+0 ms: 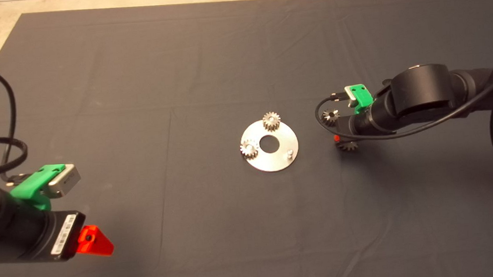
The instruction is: Remove an incorrectly installed larger gear and replace it with the correct smaller gear
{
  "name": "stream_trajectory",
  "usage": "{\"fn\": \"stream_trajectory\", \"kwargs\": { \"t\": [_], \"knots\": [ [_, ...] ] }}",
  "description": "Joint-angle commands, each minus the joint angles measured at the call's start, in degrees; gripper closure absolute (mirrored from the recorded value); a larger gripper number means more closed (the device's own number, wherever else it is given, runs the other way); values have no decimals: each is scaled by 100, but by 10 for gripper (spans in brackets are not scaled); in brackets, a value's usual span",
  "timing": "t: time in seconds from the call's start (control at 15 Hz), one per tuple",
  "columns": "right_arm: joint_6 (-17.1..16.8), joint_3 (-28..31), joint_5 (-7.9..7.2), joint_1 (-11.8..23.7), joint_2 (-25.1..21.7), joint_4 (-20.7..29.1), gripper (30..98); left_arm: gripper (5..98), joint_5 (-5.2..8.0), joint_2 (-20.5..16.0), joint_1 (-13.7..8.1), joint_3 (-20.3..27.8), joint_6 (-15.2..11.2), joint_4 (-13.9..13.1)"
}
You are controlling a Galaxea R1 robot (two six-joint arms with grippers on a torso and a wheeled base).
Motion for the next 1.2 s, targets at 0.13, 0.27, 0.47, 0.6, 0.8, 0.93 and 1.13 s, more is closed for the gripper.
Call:
{"fn": "stream_trajectory", "kwargs": {
  "t": [0.13,0.27,0.47,0.6,0.8,0.93,1.13],
  "knots": [
    [-5,14,-729,106,3,-203,816,54,574,-15,-5,19,3,44],
    [4,5,-729,123,3,-189,815,54,577,-15,-5,19,3,47],
    [13,-13,-729,176,3,-177,790,54,568,-7,-5,19,3,47],
    [13,-13,-729,176,20,-176,776,54,568,-7,-5,11,3,47],
    [13,-4,-729,176,21,-176,761,54,568,-7,-5,11,3,47],
    [19,-4,-729,176,20,-176,760,54,568,-7,-5,11,4,47],
    [4,-34,-729,255,29,-176,756,54,568,-7,-5,11,7,47]
  ]
}}
